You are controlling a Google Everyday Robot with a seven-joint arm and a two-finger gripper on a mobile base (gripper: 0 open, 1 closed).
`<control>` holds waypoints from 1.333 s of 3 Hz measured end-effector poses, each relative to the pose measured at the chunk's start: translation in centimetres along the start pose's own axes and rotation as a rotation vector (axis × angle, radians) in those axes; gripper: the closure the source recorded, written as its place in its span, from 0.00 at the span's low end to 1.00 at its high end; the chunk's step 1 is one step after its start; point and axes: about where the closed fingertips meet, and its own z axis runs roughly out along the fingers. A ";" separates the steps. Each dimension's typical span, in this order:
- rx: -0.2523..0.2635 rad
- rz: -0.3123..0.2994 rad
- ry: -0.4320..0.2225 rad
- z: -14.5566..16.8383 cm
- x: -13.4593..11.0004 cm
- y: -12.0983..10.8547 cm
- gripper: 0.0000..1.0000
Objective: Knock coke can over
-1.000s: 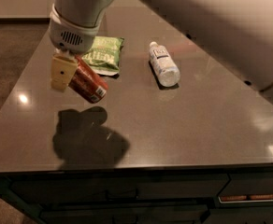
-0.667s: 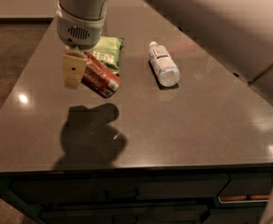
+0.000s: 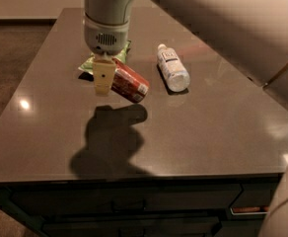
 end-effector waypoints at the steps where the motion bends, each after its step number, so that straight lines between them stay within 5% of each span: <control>1: -0.020 -0.001 0.029 1.4 1.6 0.3 0.83; 4: -0.034 -0.094 0.181 4.7 2.0 1.5 0.13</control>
Offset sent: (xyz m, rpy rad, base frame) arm -0.0134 -0.0229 -0.0477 -0.1475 0.0390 0.0556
